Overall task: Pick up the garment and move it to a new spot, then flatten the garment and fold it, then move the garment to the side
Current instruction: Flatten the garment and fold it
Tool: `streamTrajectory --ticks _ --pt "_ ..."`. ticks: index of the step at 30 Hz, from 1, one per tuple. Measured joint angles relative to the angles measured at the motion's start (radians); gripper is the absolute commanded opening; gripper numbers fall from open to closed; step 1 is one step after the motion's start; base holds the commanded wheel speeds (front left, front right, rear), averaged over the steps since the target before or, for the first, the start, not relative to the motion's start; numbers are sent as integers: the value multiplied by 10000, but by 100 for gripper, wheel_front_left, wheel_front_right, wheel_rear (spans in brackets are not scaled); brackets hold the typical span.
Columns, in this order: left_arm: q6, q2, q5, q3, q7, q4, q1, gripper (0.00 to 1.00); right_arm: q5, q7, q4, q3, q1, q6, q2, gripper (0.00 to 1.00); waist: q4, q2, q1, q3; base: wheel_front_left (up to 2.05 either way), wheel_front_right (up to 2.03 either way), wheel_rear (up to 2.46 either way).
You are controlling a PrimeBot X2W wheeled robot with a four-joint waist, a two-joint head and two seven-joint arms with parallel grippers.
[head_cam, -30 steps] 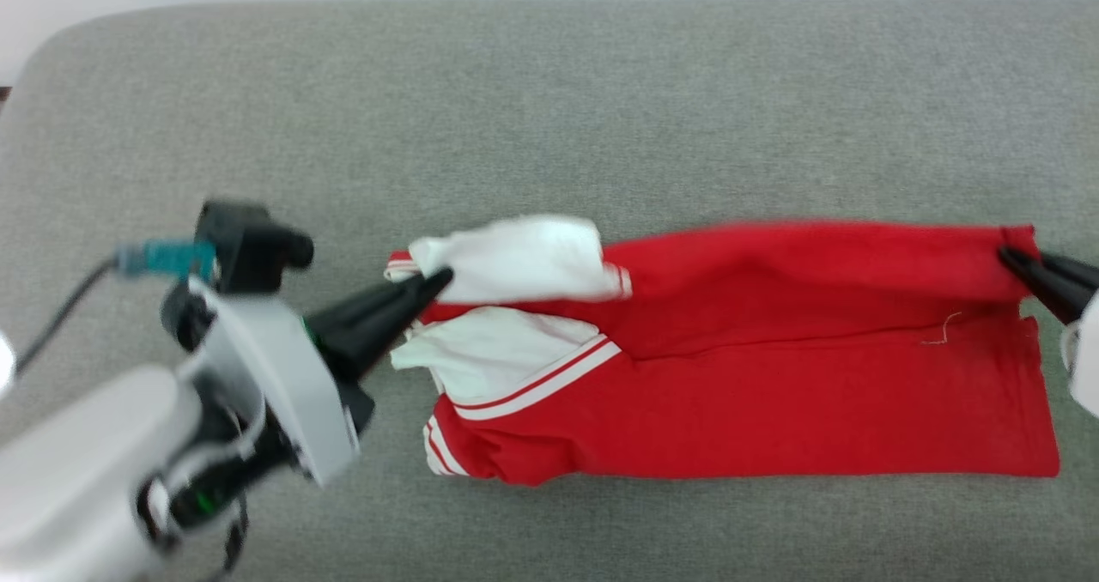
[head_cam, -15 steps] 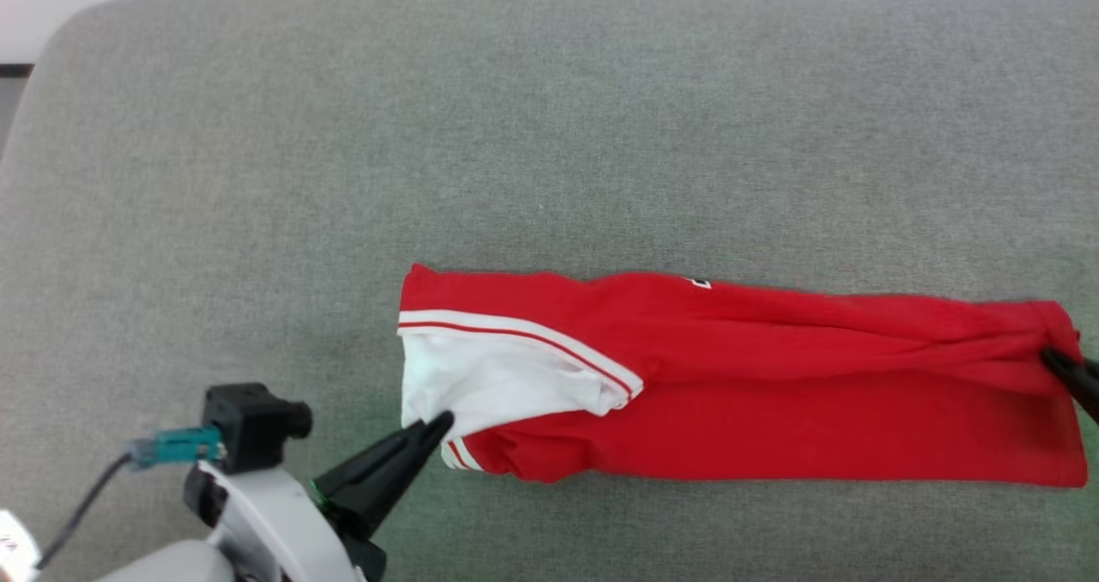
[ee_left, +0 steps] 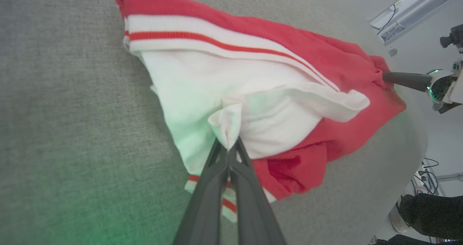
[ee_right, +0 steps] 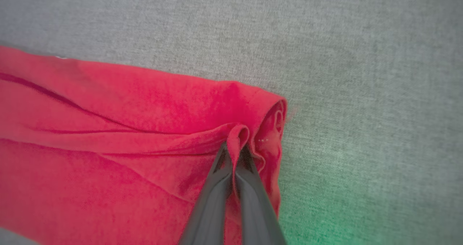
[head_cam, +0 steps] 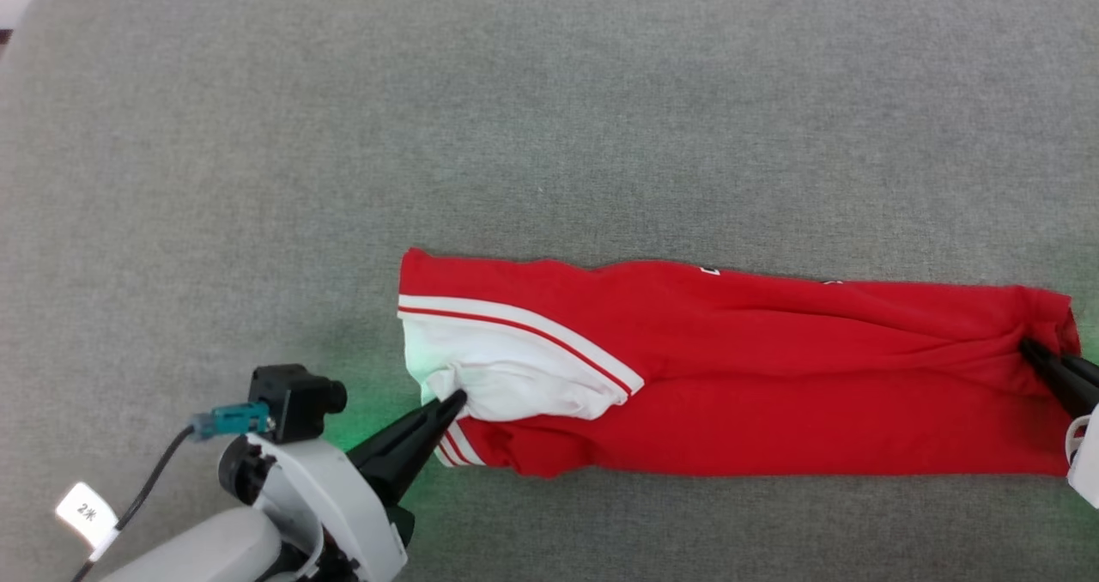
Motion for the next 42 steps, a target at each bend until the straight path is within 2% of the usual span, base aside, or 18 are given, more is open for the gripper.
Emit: streamTrajectory --ticks 3,5,6,7,8,9,10,17,22,26,33,34,35,36,39,42 --pt "-111 -245 75 -21 -65 422 -91 14 0 -119 182 150 -164 6 0 0 -56 1 0 33 0 0 0" --pt "-174 -374 73 2 -146 619 -92 28 0 -222 255 288 -198 4 -4 0 -71 0 0 -7 0 0 0" --pt "-221 -416 71 4 -180 708 -92 38 0 -295 280 351 -225 2 -8 8 -78 0 0 -38 0 0 0" --pt "-244 -458 75 8 -201 796 -91 56 0 -374 301 376 -253 2 -10 38 -83 0 0 -78 0 0 0" --pt "-249 -502 75 13 -245 846 -85 85 4 -401 316 395 -256 0 -6 54 -84 0 -1 -130 0 0 0" --pt "-313 -539 52 67 -284 861 -58 100 33 -447 322 407 -255 0 -2 91 -84 0 0 -190 0 0 0" --pt "-343 -564 -8 134 -337 853 -19 100 75 -468 320 405 -253 0 4 100 -82 0 0 -255 0 0 0" --pt "-403 -506 -203 924 -614 629 483 100 244 -573 211 111 -147 -2 -10 100 -28 0 0 -823 0 0 0" --pt "280 -690 198 1814 -662 817 1027 100 -113 -1080 332 -360 -71 -2 155 100 74 0 0 -1283 0 0 0" --pt "807 -1244 1214 3091 -692 844 1674 100 -278 -1170 464 -510 261 -2 405 100 191 0 0 -1628 0 0 0" --pt "1547 -2265 3810 5129 -690 606 3015 100 -345 -880 646 -988 576 -2 568 100 481 0 0 -2001 0 0 0" --pt "1547 -2265 3810 5129 -690 606 3015 100 -345 -880 646 -988 576 -2 568 100 481 0 0 -2001 0 0 0" --pt "1661 -2571 4539 5714 -690 481 3362 100 -349 -669 685 -1095 659 -2 569 100 575 0 0 -2071 0 0 0" --pt "1661 -2571 4539 5714 -690 481 3362 100 -349 -669 685 -1095 659 -2 569 100 575 0 0 -2071 0 0 0" --pt "1707 -3139 5981 6723 -690 190 3971 100 -351 -111 823 -1348 709 -2 610 100 731 1 0 -2205 0 0 0" --pt "1636 -3400 6543 7110 -690 59 4221 100 -353 353 961 -1521 722 -2 652 100 799 0 0 -2269 0 0 0"
